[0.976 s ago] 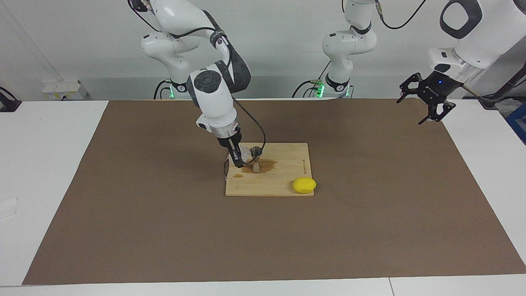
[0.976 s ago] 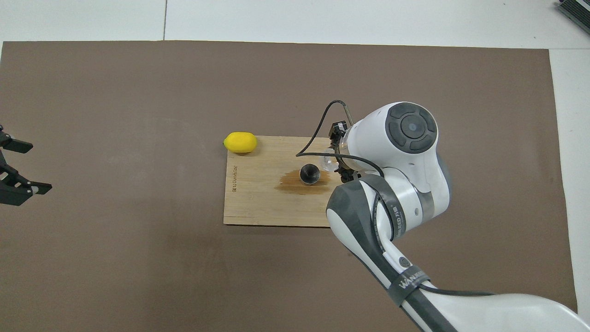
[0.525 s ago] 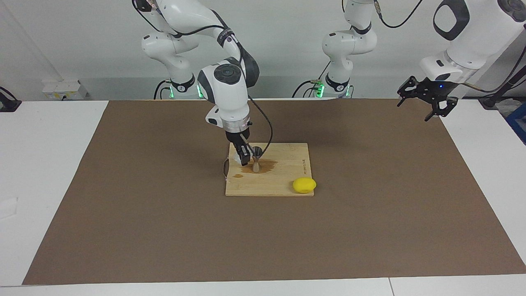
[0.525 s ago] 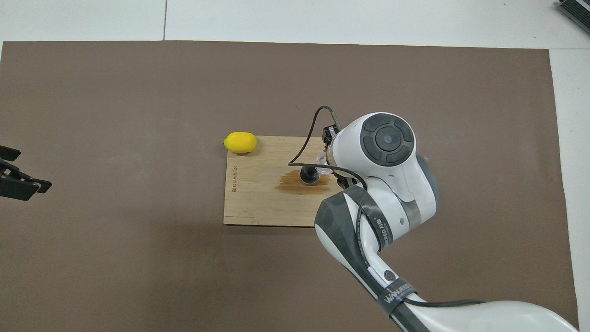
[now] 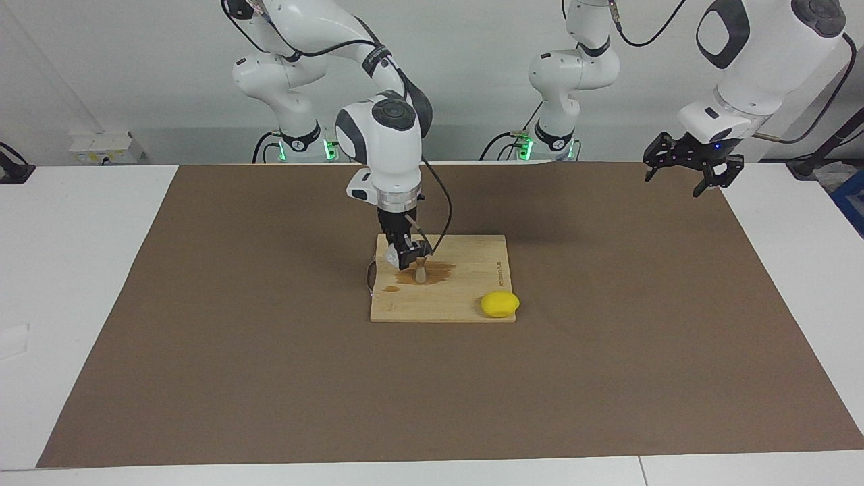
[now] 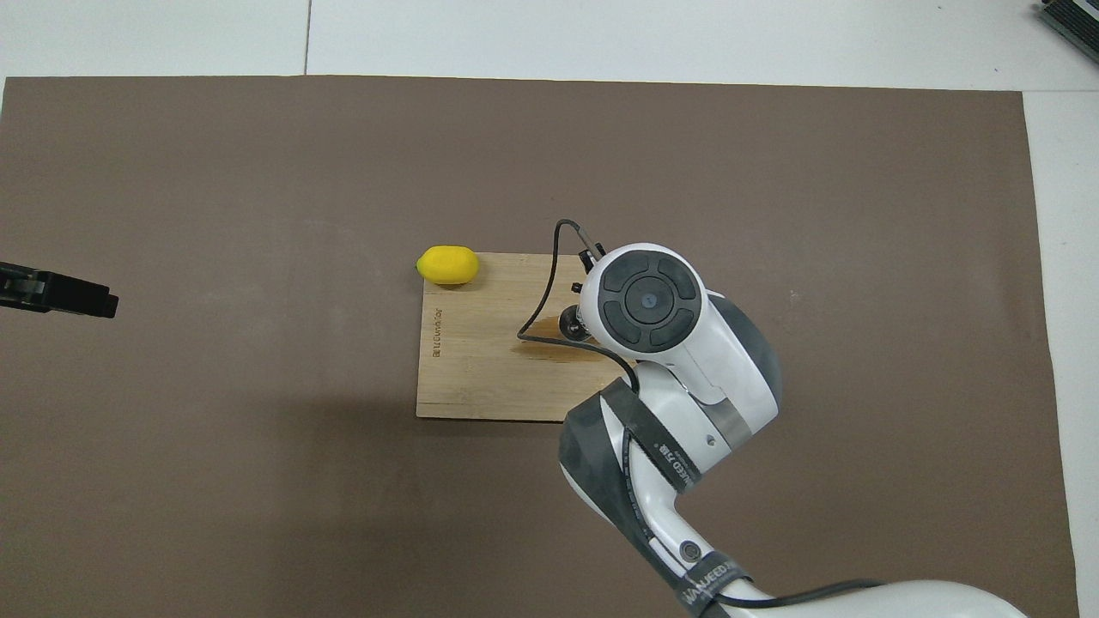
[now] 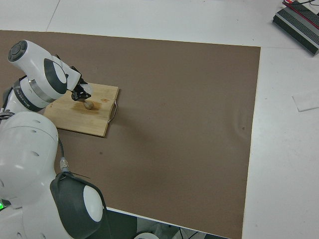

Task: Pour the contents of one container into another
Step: 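Tilt the clear glass over the metal cup with the right gripper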

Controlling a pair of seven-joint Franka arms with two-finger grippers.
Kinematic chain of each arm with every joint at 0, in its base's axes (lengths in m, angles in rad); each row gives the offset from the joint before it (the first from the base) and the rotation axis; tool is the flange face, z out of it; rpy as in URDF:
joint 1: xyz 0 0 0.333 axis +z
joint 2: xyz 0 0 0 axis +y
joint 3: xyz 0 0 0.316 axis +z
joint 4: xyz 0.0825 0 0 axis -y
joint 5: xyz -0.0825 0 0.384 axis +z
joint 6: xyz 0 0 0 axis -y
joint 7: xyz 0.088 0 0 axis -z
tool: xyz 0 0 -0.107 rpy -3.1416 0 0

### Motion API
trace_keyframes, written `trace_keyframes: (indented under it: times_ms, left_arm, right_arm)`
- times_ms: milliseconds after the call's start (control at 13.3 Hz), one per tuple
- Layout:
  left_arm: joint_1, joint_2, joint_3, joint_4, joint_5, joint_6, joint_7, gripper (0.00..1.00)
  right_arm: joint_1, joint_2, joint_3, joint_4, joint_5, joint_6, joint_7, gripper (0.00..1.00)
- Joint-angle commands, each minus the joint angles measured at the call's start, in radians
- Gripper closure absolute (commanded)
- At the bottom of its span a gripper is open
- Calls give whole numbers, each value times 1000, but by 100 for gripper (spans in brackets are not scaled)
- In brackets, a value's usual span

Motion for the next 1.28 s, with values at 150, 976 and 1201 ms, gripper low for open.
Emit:
trace_keyframes:
  times_ms: [150,976,1201]
  left_arm:
    - [-14,-10,2,-19,21,32,-66,0]
    - [-23,99,0,112,12,21,-86,0]
    - [-38,90,0,100,12,30,-136,0]
  right_arm:
    - [16,-14,1,4,-99,-31,26,94]
    - [53,-17,5,6,-200,-25,26,94]
    - [51,-18,5,7,-196,-31,22,94]
